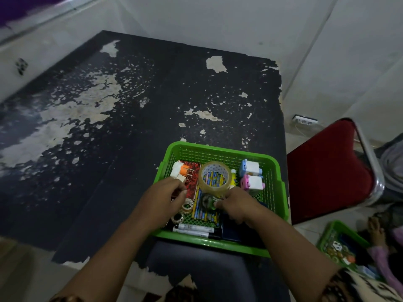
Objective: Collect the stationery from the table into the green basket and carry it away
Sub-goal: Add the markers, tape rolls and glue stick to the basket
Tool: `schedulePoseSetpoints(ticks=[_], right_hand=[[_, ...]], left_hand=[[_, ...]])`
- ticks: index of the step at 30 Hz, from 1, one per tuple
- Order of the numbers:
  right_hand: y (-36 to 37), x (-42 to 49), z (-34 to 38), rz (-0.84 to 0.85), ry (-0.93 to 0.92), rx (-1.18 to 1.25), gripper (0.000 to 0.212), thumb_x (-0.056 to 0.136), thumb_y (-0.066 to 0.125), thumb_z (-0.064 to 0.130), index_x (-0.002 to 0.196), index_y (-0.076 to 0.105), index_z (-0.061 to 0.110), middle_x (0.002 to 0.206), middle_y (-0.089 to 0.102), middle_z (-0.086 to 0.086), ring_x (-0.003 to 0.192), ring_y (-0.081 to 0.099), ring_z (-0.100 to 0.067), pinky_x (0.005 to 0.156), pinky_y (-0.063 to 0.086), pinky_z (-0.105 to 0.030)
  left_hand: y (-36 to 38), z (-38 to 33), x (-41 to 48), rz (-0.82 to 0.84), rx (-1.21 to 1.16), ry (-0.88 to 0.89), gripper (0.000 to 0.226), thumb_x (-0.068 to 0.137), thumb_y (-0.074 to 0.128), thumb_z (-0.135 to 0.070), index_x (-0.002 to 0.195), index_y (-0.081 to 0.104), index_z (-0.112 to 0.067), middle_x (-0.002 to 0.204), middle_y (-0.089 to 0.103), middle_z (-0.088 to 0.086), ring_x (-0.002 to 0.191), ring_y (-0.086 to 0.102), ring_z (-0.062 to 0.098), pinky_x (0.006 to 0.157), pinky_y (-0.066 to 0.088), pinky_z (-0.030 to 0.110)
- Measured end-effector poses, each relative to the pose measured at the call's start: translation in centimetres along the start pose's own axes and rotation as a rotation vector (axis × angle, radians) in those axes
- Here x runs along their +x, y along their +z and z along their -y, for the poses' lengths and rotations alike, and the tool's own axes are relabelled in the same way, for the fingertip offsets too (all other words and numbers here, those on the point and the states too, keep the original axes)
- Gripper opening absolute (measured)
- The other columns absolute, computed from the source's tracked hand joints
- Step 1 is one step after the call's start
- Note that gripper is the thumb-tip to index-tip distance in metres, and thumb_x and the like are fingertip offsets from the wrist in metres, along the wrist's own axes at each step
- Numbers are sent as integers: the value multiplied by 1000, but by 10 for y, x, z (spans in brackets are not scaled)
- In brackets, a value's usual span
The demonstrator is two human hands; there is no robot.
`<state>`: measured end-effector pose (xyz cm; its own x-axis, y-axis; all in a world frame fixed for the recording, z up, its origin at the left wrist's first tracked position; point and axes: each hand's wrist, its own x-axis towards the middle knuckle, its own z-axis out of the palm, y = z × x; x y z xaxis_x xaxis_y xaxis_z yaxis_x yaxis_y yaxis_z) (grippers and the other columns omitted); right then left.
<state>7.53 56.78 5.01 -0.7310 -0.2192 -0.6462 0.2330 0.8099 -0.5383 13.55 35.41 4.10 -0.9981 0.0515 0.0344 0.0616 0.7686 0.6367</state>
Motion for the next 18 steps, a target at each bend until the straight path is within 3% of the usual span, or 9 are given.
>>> schedulePoseSetpoints(ticks=[3, 6, 9, 14, 18], right_hand=[[4, 3, 1, 3, 1, -14, 20, 94, 61, 25, 82, 57, 9, 60, 48, -4, 48, 44, -17, 47, 37, -25], [5, 0, 2, -16, -74, -116, 19, 98, 54, 27, 88, 58, 11, 63, 47, 0, 52, 42, -13, 48, 33, -24], [7, 1, 1, 26, -51, -64, 28, 101, 47, 30, 104, 61, 6, 66, 50, -3, 51, 45, -15, 50, 39, -26], [13, 3, -3, -122, -155, -377, 30, 96, 51, 33, 120, 59, 17, 109, 66, -7, 92, 62, -25, 78, 52, -35], [20, -1, -6, -204, -220, -487, 29, 91, 55, 17, 119, 58, 18, 108, 66, -10, 92, 63, -28, 69, 48, -33]], left_hand=[[4, 13, -8, -14, 10, 31, 6, 93, 62, -19, 89, 66, -22, 85, 60, -13, 80, 57, 2, 68, 50, 30], [10, 18, -15, -22, -4, 68, 7, 93, 61, -17, 87, 65, -20, 84, 60, -10, 79, 57, 7, 68, 51, 34], [16, 18, -19, -29, 21, 96, 8, 91, 61, -15, 86, 63, -20, 81, 58, -10, 75, 55, 7, 64, 50, 34], [21, 20, -22, -44, 55, 92, 9, 91, 57, -22, 83, 60, -22, 76, 56, -12, 69, 52, 6, 58, 47, 33], [21, 20, -23, -54, 92, 94, 19, 91, 48, -33, 83, 61, -21, 74, 57, -9, 67, 51, 8, 57, 45, 32]])
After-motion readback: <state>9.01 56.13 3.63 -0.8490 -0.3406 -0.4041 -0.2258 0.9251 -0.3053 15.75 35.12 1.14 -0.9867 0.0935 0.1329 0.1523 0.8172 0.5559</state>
